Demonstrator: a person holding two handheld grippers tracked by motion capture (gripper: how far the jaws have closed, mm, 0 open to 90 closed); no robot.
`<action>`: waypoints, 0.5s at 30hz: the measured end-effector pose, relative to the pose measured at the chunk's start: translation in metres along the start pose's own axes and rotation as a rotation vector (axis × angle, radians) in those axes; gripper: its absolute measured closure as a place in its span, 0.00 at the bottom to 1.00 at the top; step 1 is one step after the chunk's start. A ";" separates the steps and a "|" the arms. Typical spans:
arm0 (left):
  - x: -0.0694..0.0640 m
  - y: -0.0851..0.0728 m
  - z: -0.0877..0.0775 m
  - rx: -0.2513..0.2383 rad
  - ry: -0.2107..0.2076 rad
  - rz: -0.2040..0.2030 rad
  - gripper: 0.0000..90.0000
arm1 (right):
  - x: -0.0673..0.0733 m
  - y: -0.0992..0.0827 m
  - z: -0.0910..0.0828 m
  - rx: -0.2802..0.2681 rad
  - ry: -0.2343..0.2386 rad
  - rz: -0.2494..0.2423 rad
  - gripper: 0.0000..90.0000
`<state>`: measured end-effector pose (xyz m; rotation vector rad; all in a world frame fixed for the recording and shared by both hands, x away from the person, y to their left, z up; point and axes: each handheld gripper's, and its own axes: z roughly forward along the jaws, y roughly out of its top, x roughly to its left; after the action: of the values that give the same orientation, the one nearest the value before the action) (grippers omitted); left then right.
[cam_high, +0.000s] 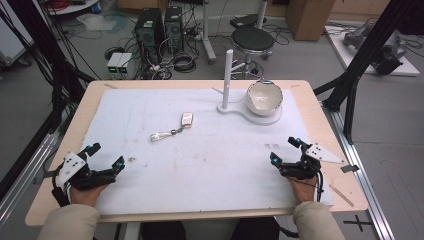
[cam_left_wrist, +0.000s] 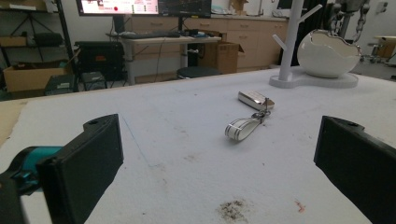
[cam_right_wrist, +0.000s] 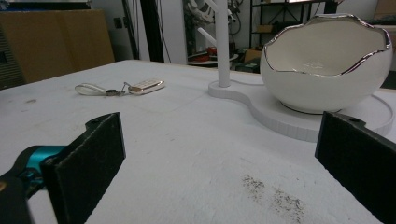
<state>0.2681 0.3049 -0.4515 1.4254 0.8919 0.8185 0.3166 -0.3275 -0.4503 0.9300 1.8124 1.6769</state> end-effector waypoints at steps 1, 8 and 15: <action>0.000 0.000 0.000 0.000 0.000 0.000 0.02 | 0.000 0.000 0.000 0.000 0.000 0.000 0.01; 0.000 0.000 0.000 0.004 0.014 -0.002 0.02 | 0.001 0.000 0.000 0.001 0.003 -0.013 0.01; 0.000 0.000 0.000 -0.001 0.011 -0.003 0.02 | 0.001 0.000 0.000 0.001 0.002 -0.018 0.01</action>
<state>0.2681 0.3053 -0.4514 1.4197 0.9022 0.8253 0.3160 -0.3265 -0.4502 0.9102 1.8180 1.6657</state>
